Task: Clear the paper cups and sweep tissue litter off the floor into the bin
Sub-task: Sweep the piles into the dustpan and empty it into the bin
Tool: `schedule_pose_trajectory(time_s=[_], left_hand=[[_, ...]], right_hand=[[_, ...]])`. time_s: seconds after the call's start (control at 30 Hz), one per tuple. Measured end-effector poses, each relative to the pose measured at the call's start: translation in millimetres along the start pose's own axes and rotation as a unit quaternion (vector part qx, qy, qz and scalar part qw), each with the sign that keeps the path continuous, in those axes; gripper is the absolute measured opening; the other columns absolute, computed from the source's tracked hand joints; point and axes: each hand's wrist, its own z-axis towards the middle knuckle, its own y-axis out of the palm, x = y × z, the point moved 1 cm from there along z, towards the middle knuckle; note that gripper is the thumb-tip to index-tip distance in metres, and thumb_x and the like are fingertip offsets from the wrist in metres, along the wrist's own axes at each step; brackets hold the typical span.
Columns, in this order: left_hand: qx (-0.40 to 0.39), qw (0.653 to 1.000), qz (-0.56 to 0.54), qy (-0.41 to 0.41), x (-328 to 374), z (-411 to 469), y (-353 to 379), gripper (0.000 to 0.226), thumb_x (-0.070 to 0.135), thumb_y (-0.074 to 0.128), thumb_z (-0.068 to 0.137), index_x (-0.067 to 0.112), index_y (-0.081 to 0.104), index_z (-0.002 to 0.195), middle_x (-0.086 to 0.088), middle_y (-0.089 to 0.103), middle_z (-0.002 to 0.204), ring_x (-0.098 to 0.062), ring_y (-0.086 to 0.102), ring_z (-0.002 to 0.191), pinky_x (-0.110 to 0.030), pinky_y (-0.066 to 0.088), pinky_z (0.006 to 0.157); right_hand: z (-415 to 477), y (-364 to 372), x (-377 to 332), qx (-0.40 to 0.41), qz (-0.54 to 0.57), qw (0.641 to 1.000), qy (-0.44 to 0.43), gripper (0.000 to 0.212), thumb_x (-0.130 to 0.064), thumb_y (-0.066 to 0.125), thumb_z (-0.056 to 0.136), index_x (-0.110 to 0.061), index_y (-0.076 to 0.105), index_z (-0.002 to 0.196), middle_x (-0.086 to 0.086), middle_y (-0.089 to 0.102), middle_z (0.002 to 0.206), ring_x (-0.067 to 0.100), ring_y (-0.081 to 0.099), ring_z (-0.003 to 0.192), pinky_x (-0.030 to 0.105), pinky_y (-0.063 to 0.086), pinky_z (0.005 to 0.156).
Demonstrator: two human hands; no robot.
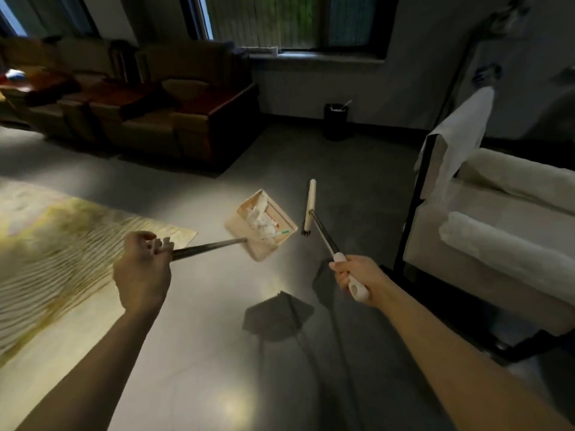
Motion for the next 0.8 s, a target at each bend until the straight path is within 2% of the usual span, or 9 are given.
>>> schedule_pose_trajectory(time_s=[0.17,0.3,0.43,0.6,0.8], left_hand=[[-0.012,0.999,-0.020,0.023,31.3,154.2,107.9,0.027,0.024,0.064,0.088,0.008,0.055,0.108,-0.012,0.064,0.100,-0.033,0.059,0.092,-0.039,0.043,0.077],[-0.048,0.996,-0.046,0.056,39.4,289.6,205.2,0.029,0.025,0.064,0.089,0.013,0.050,0.112,-0.010,0.062,0.100,-0.026,0.059,0.088,-0.042,0.052,0.075],[-0.079,0.992,-0.059,0.083,59.6,426.9,282.6,0.029,0.024,0.063,0.089,0.013,0.051,0.113,-0.005,0.059,0.096,-0.023,0.057,0.086,-0.038,0.052,0.073],[-0.105,0.987,-0.065,0.106,96.8,578.1,378.4,0.027,0.027,0.067,0.087,0.013,0.053,0.106,-0.012,0.064,0.095,-0.029,0.061,0.087,-0.041,0.052,0.074],[-0.140,0.980,-0.055,0.130,149.9,768.6,544.5,0.020,0.029,0.064,0.088,0.017,0.053,0.100,-0.013,0.063,0.085,-0.036,0.059,0.084,-0.040,0.047,0.073]], right_hand=[[142.4,61.4,-102.0,0.003,0.047,0.999,-0.026,0.016,0.008,0.051,0.092,-0.006,0.046,0.086,0.004,0.037,0.061,0.003,0.037,0.033,0.013,0.032,0.031],[277.3,114.9,-177.0,0.032,0.085,0.995,-0.041,0.018,0.009,0.052,0.091,-0.006,0.046,0.081,0.005,0.039,0.062,0.002,0.038,0.033,0.013,0.031,0.031],[388.3,159.1,-253.7,0.060,0.098,0.992,-0.049,0.019,0.007,0.053,0.091,-0.007,0.048,0.081,0.004,0.042,0.063,0.003,0.038,0.034,0.014,0.032,0.032],[490.1,200.8,-339.5,0.107,0.127,0.985,-0.053,0.019,0.008,0.055,0.090,-0.006,0.048,0.078,0.005,0.042,0.061,0.005,0.038,0.035,0.015,0.034,0.034],[679.7,250.4,-454.4,0.175,0.147,0.971,-0.068,0.017,0.006,0.057,0.090,-0.005,0.046,0.083,0.006,0.043,0.063,0.006,0.041,0.036,0.017,0.036,0.035]])
